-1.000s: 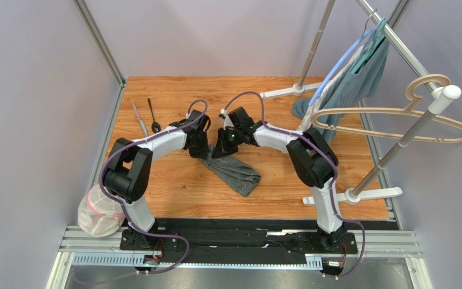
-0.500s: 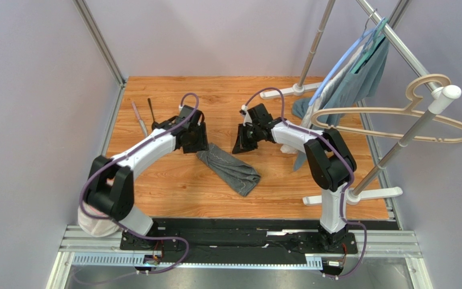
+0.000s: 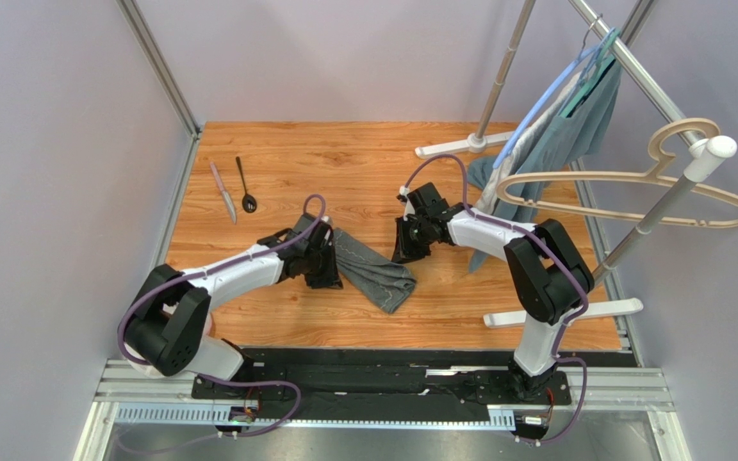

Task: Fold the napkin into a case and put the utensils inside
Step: Smooth out the smaller rectangle-folded napkin at the center of the board.

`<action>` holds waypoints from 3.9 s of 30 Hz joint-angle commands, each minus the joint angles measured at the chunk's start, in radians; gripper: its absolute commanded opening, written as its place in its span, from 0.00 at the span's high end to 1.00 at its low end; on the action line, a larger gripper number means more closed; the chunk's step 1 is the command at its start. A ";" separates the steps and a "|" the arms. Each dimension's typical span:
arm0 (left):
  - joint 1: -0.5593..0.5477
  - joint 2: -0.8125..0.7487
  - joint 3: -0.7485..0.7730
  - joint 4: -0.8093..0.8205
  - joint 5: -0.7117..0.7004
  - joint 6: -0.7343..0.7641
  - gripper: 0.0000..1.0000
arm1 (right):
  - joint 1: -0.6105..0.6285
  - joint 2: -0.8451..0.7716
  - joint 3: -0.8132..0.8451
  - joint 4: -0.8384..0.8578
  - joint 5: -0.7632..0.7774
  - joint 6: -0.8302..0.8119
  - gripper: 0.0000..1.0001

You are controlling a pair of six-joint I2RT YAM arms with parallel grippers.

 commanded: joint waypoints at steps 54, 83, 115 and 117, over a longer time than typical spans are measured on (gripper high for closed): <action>0.008 -0.079 0.117 0.112 0.078 -0.127 0.89 | 0.141 -0.112 -0.231 0.136 0.056 0.132 1.00; 0.010 0.210 0.053 0.133 -0.016 -0.027 0.96 | 0.141 -0.201 -0.061 -0.040 0.078 0.026 1.00; 0.053 0.269 0.087 0.211 0.140 -0.018 0.98 | 0.336 -0.181 0.010 -0.059 0.234 -0.391 0.49; 0.064 0.279 0.083 0.225 0.162 -0.026 0.98 | 0.350 -0.154 0.025 -0.043 0.210 -0.429 0.45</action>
